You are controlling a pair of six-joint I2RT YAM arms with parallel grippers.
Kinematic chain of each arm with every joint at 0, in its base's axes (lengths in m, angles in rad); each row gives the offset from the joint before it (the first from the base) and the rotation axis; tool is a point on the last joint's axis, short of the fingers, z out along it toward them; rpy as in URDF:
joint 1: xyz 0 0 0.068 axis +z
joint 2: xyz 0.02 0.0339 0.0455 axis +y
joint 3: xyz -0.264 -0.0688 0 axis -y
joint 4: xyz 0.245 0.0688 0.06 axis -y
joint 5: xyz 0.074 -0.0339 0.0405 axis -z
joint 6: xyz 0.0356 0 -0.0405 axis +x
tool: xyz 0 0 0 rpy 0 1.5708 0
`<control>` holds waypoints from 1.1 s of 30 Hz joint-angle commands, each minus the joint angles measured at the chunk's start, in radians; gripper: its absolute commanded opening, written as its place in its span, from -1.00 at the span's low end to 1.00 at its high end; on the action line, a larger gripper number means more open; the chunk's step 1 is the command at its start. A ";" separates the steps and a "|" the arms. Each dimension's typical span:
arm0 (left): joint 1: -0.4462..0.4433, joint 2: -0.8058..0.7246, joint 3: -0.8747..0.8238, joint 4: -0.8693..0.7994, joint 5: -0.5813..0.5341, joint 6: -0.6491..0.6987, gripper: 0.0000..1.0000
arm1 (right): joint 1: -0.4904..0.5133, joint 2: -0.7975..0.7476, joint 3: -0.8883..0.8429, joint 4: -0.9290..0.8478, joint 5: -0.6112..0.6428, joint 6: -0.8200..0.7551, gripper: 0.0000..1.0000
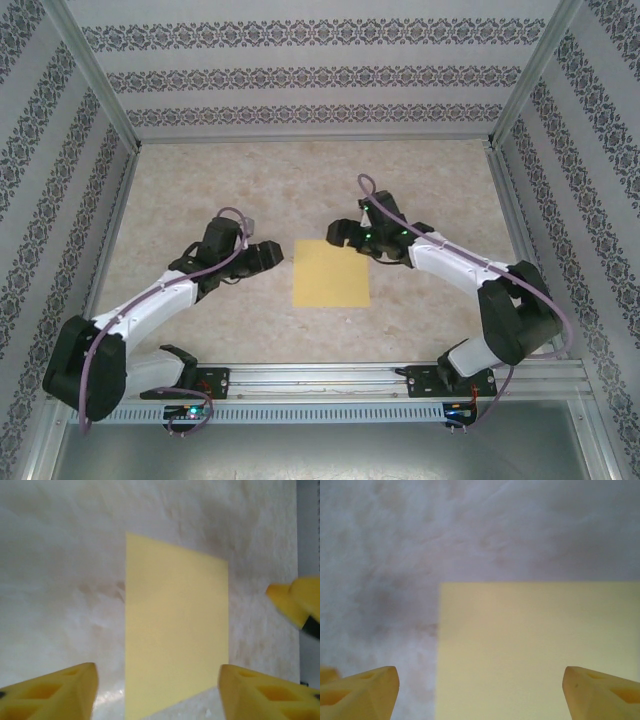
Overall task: Fold a paper plane with a square sheet of paper (fold left side to right side)
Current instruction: Move the square sheet of paper to the center of the table, then pick up the square sheet of paper from the center of the table.
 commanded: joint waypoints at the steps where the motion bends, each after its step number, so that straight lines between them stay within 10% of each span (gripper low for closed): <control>1: -0.069 0.061 0.029 0.063 0.073 -0.065 0.13 | -0.025 0.045 0.055 -0.235 0.116 -0.174 0.72; 9: -0.185 0.248 0.084 0.096 0.045 -0.123 -0.25 | -0.020 0.198 0.169 -0.306 0.170 -0.258 0.79; 33: -0.225 0.460 0.089 0.110 0.013 -0.157 -0.41 | 0.066 0.376 0.242 -0.313 0.113 -0.228 0.78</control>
